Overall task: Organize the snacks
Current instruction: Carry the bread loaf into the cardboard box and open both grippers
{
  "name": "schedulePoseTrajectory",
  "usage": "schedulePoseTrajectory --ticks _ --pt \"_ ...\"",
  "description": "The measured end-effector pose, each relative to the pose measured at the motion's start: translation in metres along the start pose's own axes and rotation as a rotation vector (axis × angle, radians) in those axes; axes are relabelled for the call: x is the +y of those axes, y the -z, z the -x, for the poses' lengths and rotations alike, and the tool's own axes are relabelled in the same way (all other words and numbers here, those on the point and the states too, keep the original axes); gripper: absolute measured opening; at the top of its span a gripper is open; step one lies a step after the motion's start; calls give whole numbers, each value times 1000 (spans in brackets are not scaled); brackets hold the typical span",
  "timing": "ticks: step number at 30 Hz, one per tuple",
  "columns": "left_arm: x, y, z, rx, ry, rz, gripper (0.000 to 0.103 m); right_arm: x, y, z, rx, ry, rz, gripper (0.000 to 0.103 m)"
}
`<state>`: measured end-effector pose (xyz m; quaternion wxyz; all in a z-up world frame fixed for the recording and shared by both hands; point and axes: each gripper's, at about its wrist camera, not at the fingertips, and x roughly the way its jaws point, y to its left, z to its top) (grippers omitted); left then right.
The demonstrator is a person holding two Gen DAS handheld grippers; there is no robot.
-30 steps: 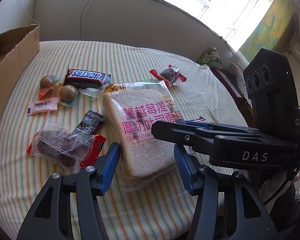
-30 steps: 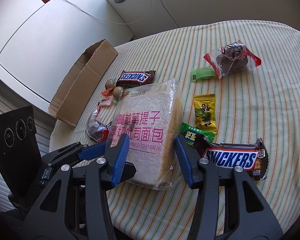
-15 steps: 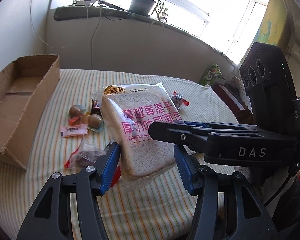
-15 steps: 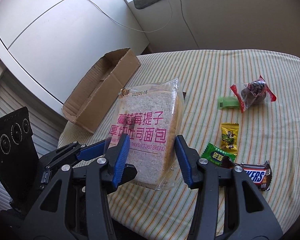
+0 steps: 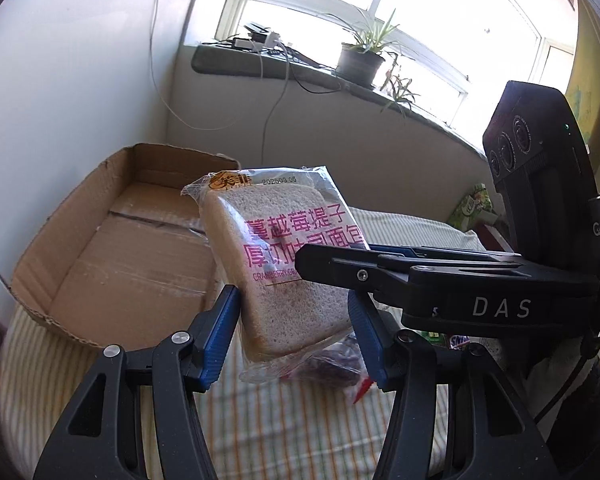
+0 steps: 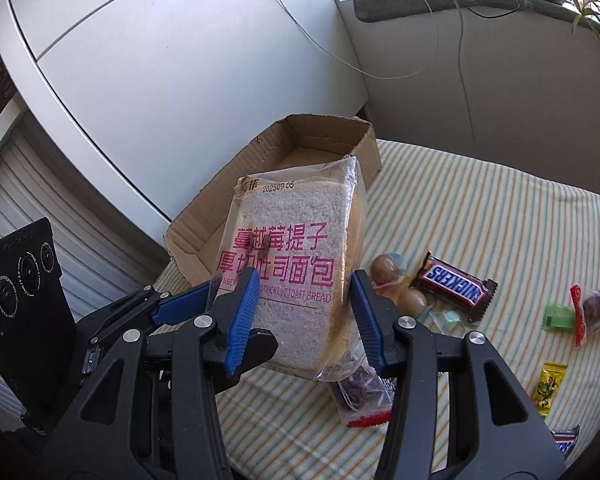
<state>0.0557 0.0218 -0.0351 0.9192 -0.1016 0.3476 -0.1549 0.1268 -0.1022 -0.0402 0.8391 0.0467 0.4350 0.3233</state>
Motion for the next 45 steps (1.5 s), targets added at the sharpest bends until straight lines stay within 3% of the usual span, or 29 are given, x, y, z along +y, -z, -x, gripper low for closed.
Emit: schedulePoseTrajectory --ticks 13,25,38,45 --pt "73 -9 -1 -6 -132 106 54 46 -35 -84 73 -47 103 49" --pt "92 -2 -21 46 -209 118 54 55 -38 -133 151 -21 146 49" --pt "83 1 -4 12 -275 82 55 42 -36 -92 77 51 175 58" --pt "54 8 16 -33 -281 15 56 19 -13 -40 -2 177 218 58"
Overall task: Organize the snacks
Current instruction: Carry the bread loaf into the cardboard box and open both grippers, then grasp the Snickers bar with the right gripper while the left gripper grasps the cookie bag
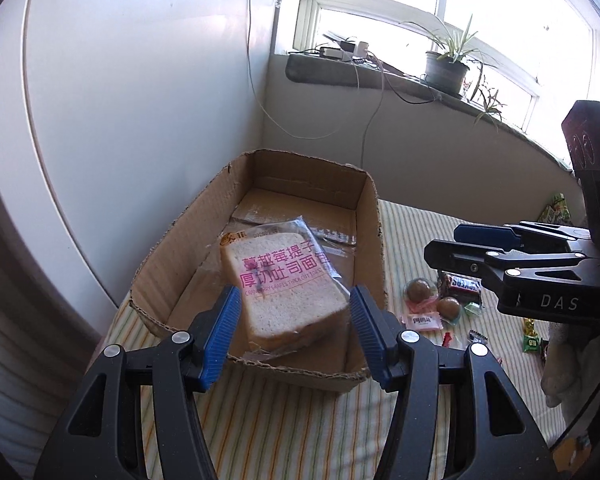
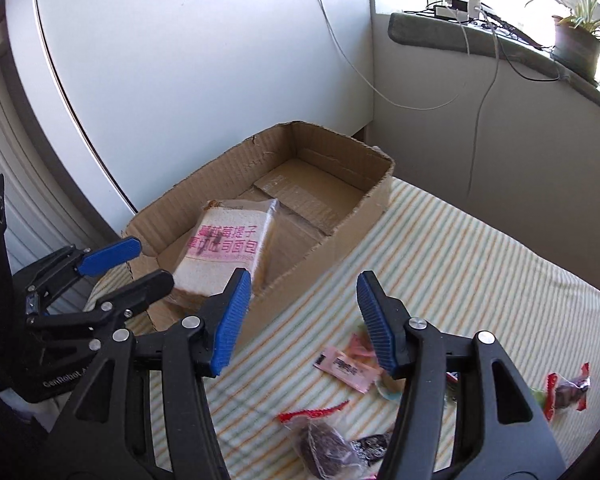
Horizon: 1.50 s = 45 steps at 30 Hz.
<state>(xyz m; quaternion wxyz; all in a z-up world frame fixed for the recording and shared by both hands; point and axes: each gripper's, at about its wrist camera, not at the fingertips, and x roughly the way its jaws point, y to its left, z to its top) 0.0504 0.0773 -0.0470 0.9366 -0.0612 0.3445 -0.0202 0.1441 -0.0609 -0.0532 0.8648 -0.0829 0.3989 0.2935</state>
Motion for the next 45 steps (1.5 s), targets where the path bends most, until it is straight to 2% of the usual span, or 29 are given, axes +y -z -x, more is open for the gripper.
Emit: schedulePoseTrajectory --ticks 8,11,14,15,18,20,23,31,33,34,35,40,45 --pt "-38 19 4 44 117 -22 56 -52 51 36 14 84 -72 58" --pt "-57 28 0 74 167 -36 56 -64 66 42 32 144 -67 58" --pt "-75 36 -5 106 210 -59 56 -71 82 43 58 162 -67 58" --pt "-81 39 -6 117 221 -69 57 -73 87 43 69 164 -70 58" --pt "-97 47 -11 145 242 -101 69 -78 100 42 96 161 -86 58" --pt "-105 51 -15 163 252 -114 71 -82 107 44 101 171 -95 58" --pt "-115 56 -20 173 241 -133 78 -90 119 54 105 189 -100 58" --pt "-130 60 -40 181 184 -217 78 -126 167 88 130 243 -171 58" --pt "-133 61 -44 185 177 -226 78 -133 176 95 129 251 -189 61" --pt "-134 61 -47 185 169 -232 78 -136 179 98 129 257 -194 67" --pt "-134 61 -48 185 162 -236 78 -138 181 100 128 266 -200 68" --pt "-132 64 -57 203 154 -233 78 -145 184 102 128 290 -192 73" --pt "-130 64 -60 207 153 -225 80 -151 186 93 150 288 -178 73"
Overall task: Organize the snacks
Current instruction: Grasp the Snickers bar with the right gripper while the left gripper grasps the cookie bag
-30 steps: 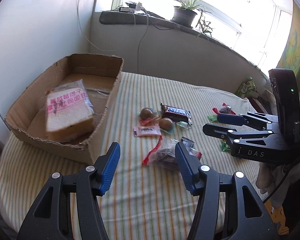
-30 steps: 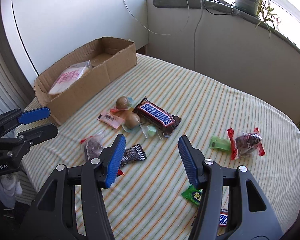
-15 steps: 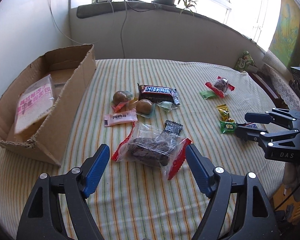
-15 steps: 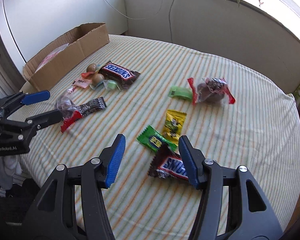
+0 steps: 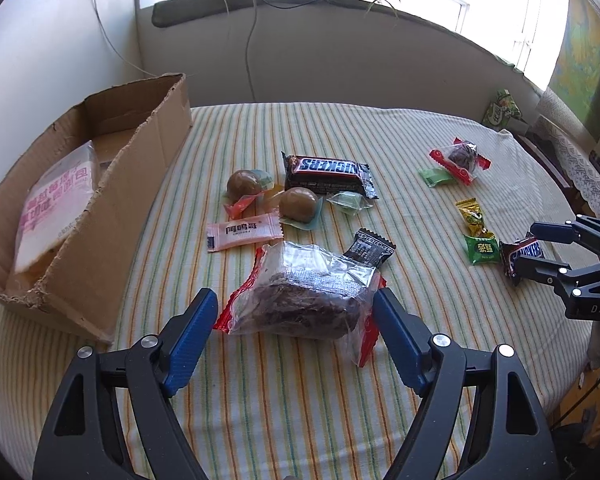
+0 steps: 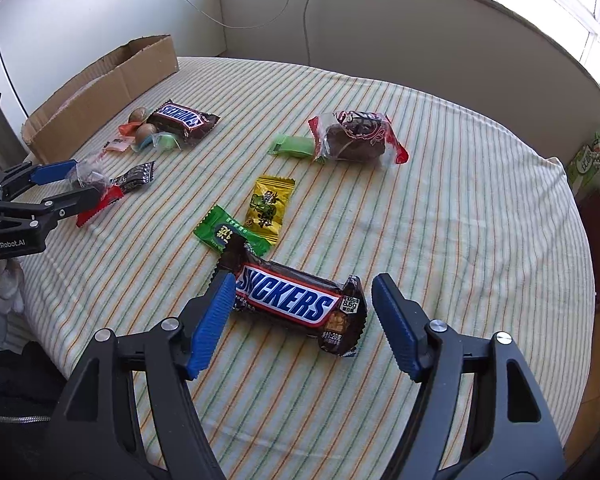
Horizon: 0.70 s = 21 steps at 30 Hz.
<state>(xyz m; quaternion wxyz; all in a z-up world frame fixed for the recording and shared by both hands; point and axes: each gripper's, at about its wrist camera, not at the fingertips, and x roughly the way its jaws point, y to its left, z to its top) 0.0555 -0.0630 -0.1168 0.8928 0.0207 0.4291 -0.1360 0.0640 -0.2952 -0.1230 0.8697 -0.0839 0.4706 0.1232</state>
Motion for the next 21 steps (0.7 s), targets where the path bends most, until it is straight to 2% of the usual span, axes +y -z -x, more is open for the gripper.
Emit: schedulePoseTrajectory --ticks 11,13,17,21 --pt "5 1 0 0 18 20 80 10 8 1 40 -128 -5 73" --pt "4 2 -1 1 20 13 80 19 10 2 44 -120 35 73" --pt "3 2 3 -5 19 11 80 19 8 0 34 -46 74 73" --pt "1 -2 -1 -3 8 5 80 19 2 -1 10 -65 105 73"
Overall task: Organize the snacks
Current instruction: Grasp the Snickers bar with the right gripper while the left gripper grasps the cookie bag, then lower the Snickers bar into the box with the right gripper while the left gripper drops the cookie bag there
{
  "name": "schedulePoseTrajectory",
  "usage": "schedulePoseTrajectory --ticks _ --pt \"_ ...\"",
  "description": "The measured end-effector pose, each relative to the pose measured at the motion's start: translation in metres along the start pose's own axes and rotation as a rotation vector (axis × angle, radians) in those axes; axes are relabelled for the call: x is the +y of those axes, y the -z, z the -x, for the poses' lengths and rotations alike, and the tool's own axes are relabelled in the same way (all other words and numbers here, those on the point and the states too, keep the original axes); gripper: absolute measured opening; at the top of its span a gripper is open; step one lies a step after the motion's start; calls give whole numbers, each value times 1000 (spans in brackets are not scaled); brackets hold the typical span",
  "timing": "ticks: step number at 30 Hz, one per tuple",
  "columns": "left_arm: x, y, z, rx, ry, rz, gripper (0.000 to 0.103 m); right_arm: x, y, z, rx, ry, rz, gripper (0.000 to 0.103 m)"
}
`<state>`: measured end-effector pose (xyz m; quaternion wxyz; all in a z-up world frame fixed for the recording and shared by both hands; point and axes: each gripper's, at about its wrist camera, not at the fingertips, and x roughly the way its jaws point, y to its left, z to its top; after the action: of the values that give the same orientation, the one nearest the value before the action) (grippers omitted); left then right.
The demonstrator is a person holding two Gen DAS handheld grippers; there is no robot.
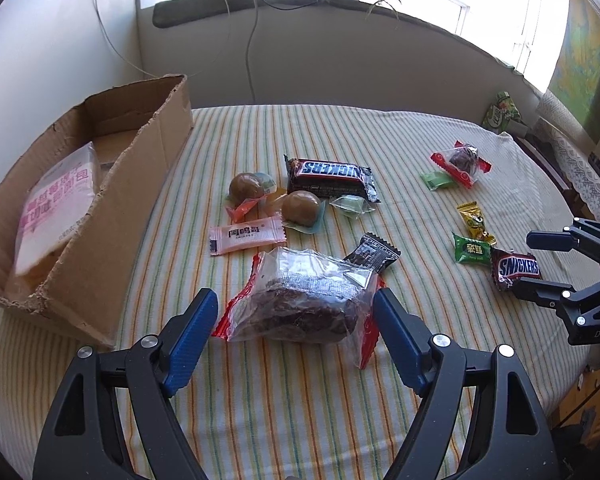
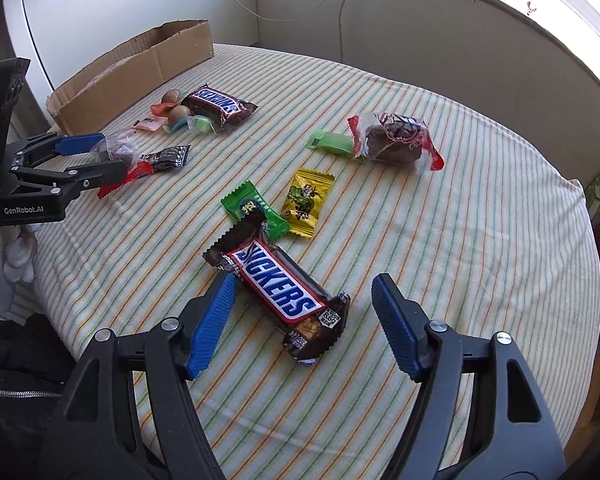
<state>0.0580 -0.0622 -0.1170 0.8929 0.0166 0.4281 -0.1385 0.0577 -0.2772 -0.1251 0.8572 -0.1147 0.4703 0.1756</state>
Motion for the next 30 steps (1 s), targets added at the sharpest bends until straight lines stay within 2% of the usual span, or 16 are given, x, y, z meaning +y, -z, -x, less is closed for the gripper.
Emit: schedulePoseTrajectory --ticks 4,6,7,10,14,24,30 --pt "3 -1 -4 6 15 14 80 9 -4 -10 28 1 48 72" --pt "6 -1 -3 4 23 28 77 12 -3 -12 39 -12 52 65" --pt "7 -1 -3 1 27 32 71 12 -2 -12 39 -17 49 63" --pt "8 0 -1 -2 30 36 67 10 -1 -10 35 -31 29 47" --pt "7 2 1 -8 34 32 60 7 1 -8 35 -35 15 32" --pt "12 3 17 -36 42 50 57 6 -2 4 -2 -52 -23 30" --pt "21 -4 37 -85 40 68 57 12 -16 17 -43 -41 -22 30"
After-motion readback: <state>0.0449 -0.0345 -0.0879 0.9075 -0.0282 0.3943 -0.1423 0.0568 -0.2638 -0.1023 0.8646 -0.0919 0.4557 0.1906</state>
